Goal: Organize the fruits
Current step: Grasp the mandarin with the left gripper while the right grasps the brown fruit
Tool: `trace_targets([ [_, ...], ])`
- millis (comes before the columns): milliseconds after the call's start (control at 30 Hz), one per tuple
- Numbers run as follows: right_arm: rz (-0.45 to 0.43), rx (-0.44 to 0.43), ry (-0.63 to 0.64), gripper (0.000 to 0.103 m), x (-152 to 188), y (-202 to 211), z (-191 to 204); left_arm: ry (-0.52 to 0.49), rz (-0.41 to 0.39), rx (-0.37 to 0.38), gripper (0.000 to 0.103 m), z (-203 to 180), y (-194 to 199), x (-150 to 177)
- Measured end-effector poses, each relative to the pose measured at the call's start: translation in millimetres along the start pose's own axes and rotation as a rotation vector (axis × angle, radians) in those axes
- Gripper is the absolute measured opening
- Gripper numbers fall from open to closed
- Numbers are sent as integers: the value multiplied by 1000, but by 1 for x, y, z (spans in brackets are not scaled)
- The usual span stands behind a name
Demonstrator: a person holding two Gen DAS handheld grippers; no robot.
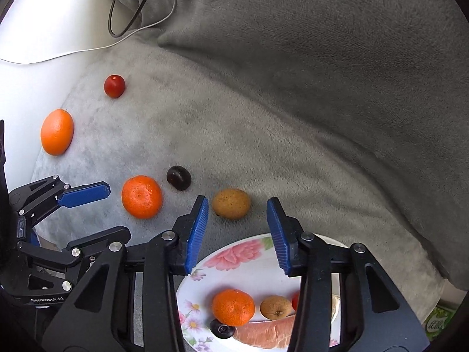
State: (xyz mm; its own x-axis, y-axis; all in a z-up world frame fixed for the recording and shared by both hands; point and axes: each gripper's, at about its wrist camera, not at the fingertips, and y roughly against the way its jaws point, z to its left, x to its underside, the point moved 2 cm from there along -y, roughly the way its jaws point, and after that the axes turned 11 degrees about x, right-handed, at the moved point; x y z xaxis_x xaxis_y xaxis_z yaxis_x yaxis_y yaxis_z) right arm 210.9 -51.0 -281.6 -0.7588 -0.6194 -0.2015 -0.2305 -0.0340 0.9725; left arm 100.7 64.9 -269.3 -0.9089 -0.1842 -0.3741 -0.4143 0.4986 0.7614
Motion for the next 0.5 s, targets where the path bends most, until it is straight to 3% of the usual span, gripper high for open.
trace_targets([
  [500, 53, 8, 62, 35, -15, -23, 15, 4, 21, 3, 51, 0, -17, -6],
])
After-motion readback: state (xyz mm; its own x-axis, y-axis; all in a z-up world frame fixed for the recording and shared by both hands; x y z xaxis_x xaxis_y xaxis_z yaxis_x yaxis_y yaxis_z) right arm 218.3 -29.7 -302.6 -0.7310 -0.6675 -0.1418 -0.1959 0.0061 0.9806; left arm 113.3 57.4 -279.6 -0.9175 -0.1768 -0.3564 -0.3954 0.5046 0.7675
